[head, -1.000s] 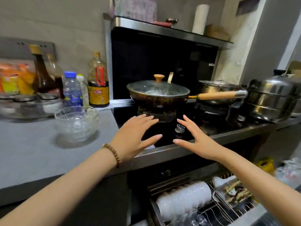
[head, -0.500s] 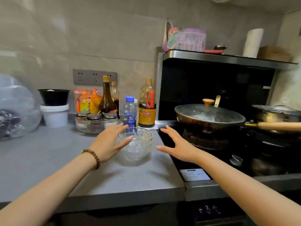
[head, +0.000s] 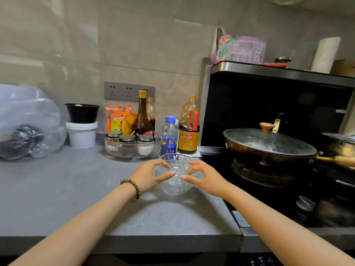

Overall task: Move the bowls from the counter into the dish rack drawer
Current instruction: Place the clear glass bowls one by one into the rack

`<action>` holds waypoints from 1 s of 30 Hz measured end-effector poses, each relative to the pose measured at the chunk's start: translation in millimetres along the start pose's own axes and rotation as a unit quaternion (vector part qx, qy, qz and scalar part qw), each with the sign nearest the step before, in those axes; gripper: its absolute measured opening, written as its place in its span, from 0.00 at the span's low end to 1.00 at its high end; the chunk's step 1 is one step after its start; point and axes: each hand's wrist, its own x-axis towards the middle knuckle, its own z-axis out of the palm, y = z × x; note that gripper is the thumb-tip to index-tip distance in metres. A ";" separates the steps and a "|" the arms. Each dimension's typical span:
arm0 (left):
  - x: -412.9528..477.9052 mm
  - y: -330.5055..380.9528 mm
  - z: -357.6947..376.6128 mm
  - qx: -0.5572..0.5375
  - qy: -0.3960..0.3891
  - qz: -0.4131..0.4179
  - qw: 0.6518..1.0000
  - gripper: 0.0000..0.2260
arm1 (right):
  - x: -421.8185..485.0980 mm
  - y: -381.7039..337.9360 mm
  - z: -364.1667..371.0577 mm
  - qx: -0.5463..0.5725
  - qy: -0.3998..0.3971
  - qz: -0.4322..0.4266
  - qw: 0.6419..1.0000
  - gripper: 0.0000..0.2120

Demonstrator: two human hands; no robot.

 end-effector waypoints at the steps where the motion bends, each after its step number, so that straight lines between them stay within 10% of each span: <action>1: 0.5 -0.9 1.1 -0.010 0.009 0.001 1.000 0.21 | 0.2 -0.9 0.2 -0.004 0.004 -0.005 1.000 0.12; 17: 2.6 50.8 8.4 -0.145 0.099 0.087 0.981 0.18 | -26.4 -15.3 -46.3 -0.010 0.081 -0.078 0.994 0.13; 30: -12.8 168.2 117.0 -0.321 -0.146 0.066 0.933 0.16 | -170.5 25.1 -152.1 -0.022 0.042 -0.021 0.999 0.12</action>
